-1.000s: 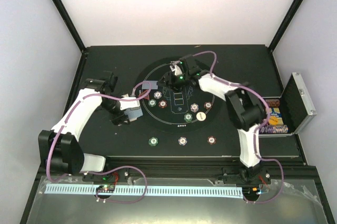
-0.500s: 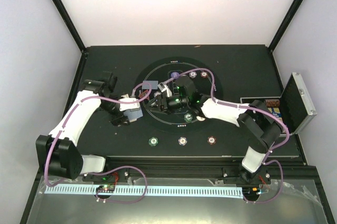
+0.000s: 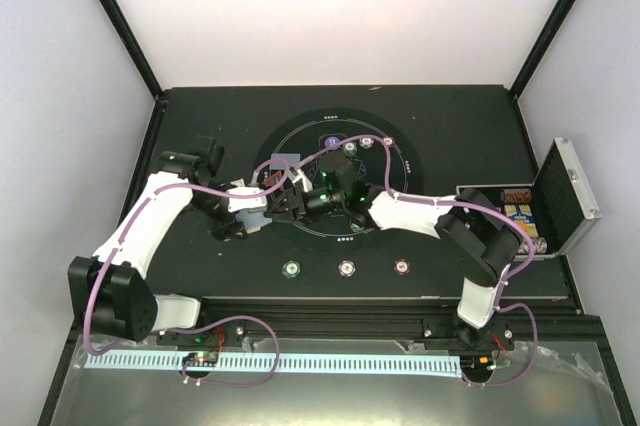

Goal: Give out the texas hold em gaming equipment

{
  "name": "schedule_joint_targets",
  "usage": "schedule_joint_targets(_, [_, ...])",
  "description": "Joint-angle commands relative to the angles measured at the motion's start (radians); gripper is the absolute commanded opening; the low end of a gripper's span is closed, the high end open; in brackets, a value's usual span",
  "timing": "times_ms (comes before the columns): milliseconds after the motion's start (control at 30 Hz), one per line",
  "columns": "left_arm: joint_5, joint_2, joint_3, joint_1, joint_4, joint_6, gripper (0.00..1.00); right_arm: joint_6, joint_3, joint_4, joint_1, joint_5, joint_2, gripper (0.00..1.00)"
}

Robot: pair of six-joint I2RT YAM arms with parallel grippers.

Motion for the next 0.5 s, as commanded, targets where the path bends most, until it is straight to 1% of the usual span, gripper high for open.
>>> schedule_joint_targets(0, [0.014,-0.019,0.044,-0.005,-0.027,0.009,0.02,0.003,0.059,0.016,0.017,-0.002,0.026,0.41])
schedule_joint_targets(133, [0.006,-0.019,0.038,-0.006,-0.023,0.009,0.02,0.010,0.080,0.015,0.023,-0.002,0.037,0.29])
schedule_joint_targets(167, [0.004,-0.019,0.036,-0.006,-0.020,0.009,0.02,0.011,0.083,0.016,0.024,-0.003,0.039,0.24])
schedule_joint_targets(200, [0.001,-0.019,0.035,-0.006,-0.018,0.008,0.02,0.012,0.084,0.014,0.024,-0.003,0.038,0.17])
schedule_joint_targets(300, [-0.005,-0.019,0.031,-0.005,-0.016,0.006,0.02,-0.004,0.082,-0.012,0.020,0.003,0.027,0.02])
schedule_joint_targets(467, [-0.010,-0.019,0.028,-0.006,-0.011,0.005,0.02,-0.028,0.059,-0.052,-0.005,0.002,-0.007,0.01])
